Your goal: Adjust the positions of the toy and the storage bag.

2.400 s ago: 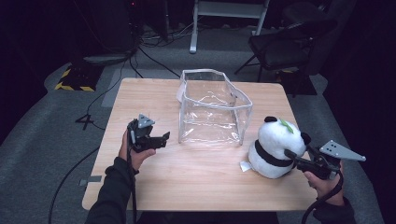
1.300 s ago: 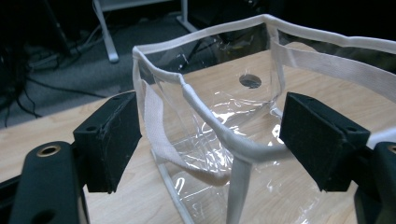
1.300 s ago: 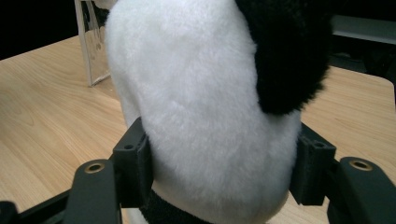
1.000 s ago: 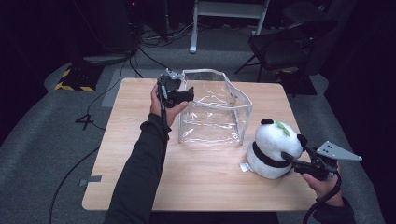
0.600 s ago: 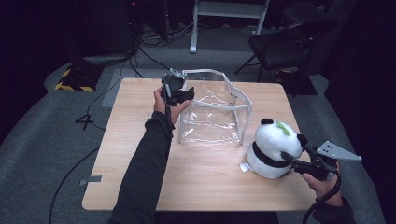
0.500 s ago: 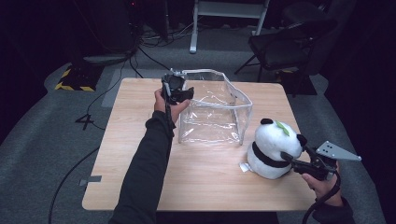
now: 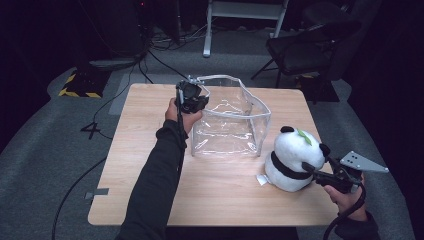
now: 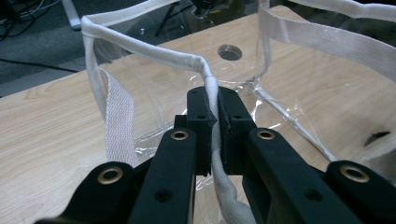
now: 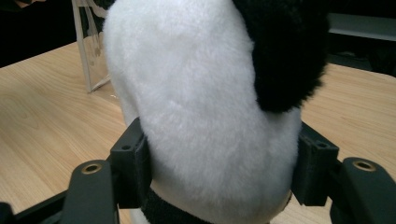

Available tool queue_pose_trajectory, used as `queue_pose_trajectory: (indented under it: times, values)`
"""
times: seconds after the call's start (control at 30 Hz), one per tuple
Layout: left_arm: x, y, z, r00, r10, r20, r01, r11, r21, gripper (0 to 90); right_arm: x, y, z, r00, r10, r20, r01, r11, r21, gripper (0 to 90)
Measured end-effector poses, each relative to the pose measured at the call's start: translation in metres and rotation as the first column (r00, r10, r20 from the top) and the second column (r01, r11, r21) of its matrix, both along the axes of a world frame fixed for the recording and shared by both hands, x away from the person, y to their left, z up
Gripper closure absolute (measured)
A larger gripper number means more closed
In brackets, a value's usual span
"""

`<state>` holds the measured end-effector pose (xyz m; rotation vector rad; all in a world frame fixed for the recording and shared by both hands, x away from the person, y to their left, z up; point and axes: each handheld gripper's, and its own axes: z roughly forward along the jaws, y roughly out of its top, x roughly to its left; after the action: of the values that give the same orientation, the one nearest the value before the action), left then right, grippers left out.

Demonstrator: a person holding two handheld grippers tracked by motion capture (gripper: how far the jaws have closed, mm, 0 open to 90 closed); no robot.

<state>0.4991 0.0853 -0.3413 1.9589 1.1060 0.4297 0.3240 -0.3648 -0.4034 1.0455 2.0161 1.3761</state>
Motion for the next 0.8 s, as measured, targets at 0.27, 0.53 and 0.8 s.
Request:
queue_pose_trajectory:
  times: [0.27,0.53,0.8]
  values:
    - [-0.026,0.009,0.000,0.9952,-0.098,0.008,0.098,0.9951,-0.018,85.0,0.000,-0.001,0.001,0.9999,-0.005,-0.010,0.005,1.0000,0.004,35.2]
    - [-0.052,0.023,0.001,0.9838,-0.179,0.002,0.179,0.9838,-0.004,85.0,0.000,0.001,0.001,0.9999,-0.002,-0.012,0.002,1.0000,-0.002,35.2]
    - [-0.079,0.040,0.000,0.9790,-0.204,0.010,0.204,0.9790,-0.006,84.5,0.000,0.001,0.002,0.9999,-0.002,-0.017,0.002,1.0000,-0.002,35.1]
